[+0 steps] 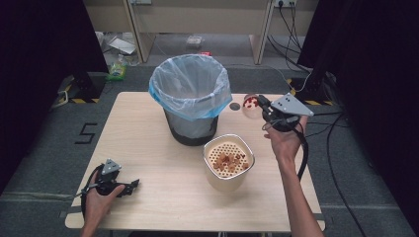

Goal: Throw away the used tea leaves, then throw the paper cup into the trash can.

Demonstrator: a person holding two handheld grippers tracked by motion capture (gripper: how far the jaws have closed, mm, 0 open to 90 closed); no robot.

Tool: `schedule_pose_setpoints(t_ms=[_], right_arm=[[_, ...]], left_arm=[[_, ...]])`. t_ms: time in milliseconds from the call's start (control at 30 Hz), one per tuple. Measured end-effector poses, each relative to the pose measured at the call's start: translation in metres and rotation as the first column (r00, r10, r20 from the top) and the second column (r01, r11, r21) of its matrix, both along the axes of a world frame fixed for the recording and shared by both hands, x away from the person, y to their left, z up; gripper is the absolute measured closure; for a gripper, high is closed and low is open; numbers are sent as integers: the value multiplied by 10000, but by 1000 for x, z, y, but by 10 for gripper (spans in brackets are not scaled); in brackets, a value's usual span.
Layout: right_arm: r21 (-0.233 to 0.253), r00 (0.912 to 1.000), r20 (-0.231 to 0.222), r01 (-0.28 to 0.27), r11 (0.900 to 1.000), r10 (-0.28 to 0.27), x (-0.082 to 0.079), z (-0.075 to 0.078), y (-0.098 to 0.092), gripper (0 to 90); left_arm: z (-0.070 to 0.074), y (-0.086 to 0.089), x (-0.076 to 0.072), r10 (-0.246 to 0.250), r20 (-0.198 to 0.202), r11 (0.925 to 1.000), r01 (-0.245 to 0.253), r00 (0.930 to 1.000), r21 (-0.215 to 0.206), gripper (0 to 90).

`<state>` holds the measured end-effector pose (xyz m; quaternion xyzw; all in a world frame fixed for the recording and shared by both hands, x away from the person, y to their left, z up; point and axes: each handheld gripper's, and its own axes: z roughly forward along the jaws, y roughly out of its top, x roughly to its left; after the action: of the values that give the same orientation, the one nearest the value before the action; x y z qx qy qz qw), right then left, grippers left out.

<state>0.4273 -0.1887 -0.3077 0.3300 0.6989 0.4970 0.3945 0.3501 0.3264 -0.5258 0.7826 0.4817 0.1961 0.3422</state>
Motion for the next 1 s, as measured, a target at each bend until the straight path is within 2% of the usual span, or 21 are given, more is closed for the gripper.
schedule_pose_setpoints(t_ms=[200,433,700,800,933,1000], right_arm=[[94,9999,-95,-44,9999,45,9,14,2,879],[17,9999,152,-37,10000,37,20,44,10,878],[84,9998,221,15,10000,-17,33,67,15,877],[63,9994,350,-13,10000,11,38,81,20,877],[161,9989,419,-220,9996,213,43,91,28,876],[402,9978,261,-613,9973,602,49,96,43,875]], left_arm=[[0,0,0,-7,-3,10000,7,10000,2,0],[0,0,0,-1,1,10000,1,10000,-1,0],[0,0,0,6,15,10000,-6,10000,-10,0],[0,0,0,-1,13,10000,1,10000,-5,0],[0,0,0,-2,14,10000,2,10000,-5,0],[0,0,0,-1,13,10000,1,10000,-6,0]])
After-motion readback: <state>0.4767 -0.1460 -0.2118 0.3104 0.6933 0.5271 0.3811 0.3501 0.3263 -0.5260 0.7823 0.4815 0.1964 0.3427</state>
